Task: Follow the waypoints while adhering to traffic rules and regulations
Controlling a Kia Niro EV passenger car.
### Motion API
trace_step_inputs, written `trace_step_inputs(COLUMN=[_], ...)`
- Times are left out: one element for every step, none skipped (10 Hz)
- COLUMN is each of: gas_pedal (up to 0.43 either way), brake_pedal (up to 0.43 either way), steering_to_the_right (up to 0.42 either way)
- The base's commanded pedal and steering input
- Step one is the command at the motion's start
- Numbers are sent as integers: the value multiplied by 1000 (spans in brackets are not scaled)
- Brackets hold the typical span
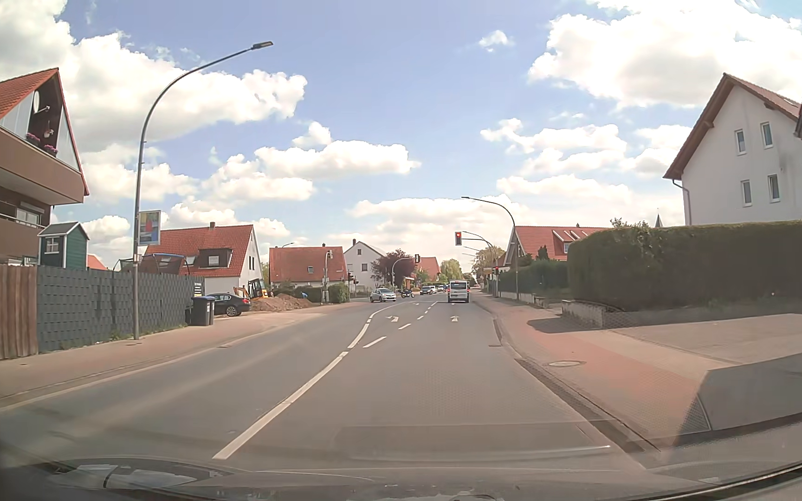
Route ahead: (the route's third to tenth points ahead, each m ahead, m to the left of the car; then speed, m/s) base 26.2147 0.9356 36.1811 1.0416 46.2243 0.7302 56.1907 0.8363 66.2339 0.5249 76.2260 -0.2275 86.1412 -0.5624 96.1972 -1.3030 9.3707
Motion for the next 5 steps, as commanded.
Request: trace_step_inputs(gas_pedal=[0,0,0,0,0], brake_pedal=[0,0,0,0,0], steering_to_the_right=[7,8,8,9,9])
